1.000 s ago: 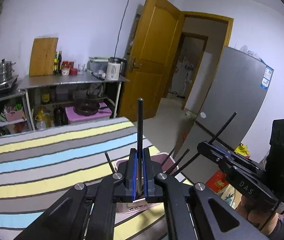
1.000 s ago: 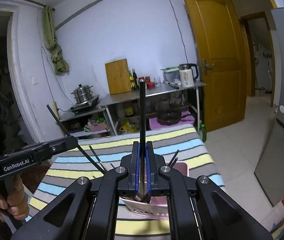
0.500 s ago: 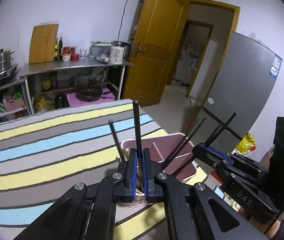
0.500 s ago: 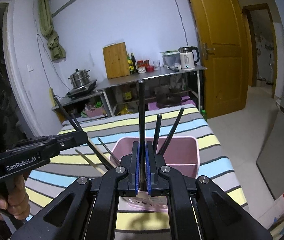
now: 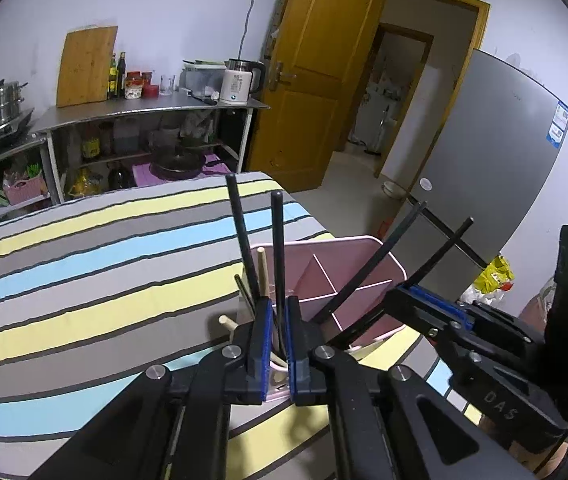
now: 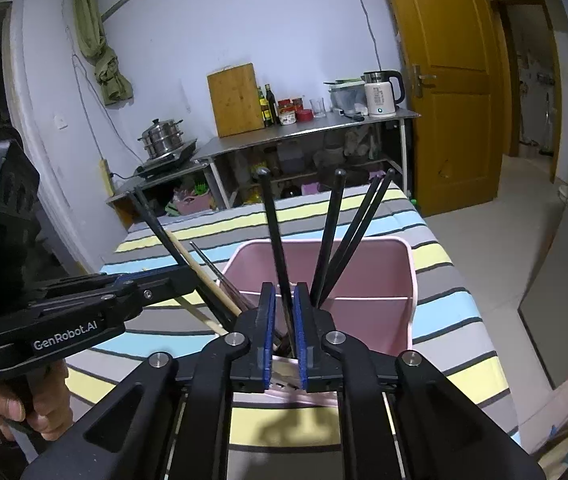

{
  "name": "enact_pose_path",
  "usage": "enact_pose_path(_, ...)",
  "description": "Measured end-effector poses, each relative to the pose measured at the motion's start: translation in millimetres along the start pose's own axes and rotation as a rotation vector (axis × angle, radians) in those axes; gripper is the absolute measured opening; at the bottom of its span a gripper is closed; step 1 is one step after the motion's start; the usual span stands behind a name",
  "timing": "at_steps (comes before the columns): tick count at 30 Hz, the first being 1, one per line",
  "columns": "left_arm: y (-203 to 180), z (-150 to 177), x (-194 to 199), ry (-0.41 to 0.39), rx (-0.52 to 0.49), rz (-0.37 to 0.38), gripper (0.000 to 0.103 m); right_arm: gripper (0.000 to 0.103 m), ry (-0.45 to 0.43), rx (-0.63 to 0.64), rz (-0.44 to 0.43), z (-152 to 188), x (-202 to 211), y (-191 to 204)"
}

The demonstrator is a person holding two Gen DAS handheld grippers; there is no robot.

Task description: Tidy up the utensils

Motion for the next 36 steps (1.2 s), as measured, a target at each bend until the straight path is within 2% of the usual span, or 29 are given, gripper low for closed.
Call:
enact_pose_path(8,-1,4,27,-0.044,-0.005,-0.013,0.007,0.022,-0.031,-0.004,0.005,1,16,-1)
enact_pose_path(21,-17,29,73,-0.104,-0.014,-0.035,0.008,0.023,-0.086,0.020,0.021,10,61,6)
enact_pose_path(28,-27,45,99,-0.147,-0.027,-0.056,0.013,0.023,-0.113,0.058,0.021,26,83,18)
enact_pose_path(36,-42,68,119,-0.193,-0.058,-0.065,0.013,0.023,-0.126,0.063,0.034,45,98,21)
Point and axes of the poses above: each gripper's, at about its wrist camera, not at the fingertips, and x roughly against the way its jaws point, y to its left, z to its underside, the point moved 9 cm from there along -x, roughly the way its jaws point, and after that the axes turned 10 degrees about -x, right-handed, at the moved point
